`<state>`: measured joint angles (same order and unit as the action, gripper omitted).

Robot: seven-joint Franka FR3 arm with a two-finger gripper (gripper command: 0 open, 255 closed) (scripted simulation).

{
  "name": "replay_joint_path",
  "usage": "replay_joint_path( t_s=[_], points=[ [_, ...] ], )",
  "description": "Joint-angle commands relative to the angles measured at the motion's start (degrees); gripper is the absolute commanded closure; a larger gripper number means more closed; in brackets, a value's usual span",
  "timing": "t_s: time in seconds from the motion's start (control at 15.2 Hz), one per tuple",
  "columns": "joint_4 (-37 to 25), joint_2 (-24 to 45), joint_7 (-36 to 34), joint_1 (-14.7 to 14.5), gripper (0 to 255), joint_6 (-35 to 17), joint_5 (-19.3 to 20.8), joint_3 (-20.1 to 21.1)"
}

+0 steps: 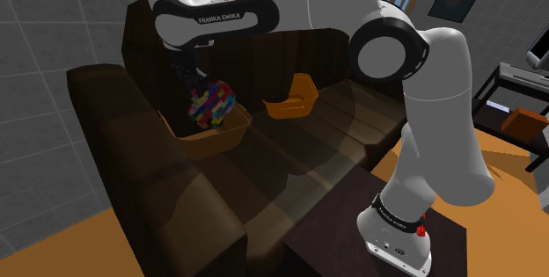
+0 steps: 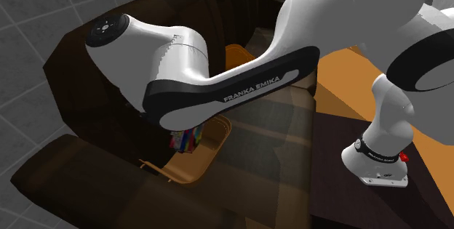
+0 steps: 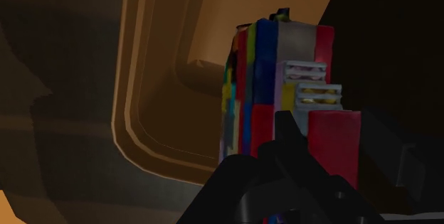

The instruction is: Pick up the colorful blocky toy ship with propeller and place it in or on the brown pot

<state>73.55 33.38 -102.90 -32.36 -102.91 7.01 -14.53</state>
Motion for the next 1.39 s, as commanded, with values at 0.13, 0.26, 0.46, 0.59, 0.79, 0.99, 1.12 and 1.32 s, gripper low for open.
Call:
replay_joint_path(
  t_s=[0.13, 0.26, 0.46, 0.59, 0.79, 0.99, 1.12, 1.32],
  points=[
    [0.01, 0.06, 0.02, 0.08, 255, -0.10, 0.07, -0.08],
    [-0.20, 0.19, 0.04, 0.11, 0, -0.01, 0.05, -0.07],
    [-0.43, 0.38, 0.09, 0.17, 0, 0.01, 0.01, -0.07],
    [-1.90, 0.07, 0.07, 0.01, 0, 1.82, 0.08, 0.04],
    [-8.25, 0.77, 0.38, -0.21, 0, 7.53, -0.13, 0.17],
    [-8.25, 0.76, 0.38, -0.21, 0, 7.53, -0.13, 0.16],
    [-8.25, 0.77, 0.38, -0.21, 0, 7.53, -0.13, 0.16],
    [-8.24, 0.76, 0.38, -0.21, 0, 7.52, -0.13, 0.16]
  ],
)
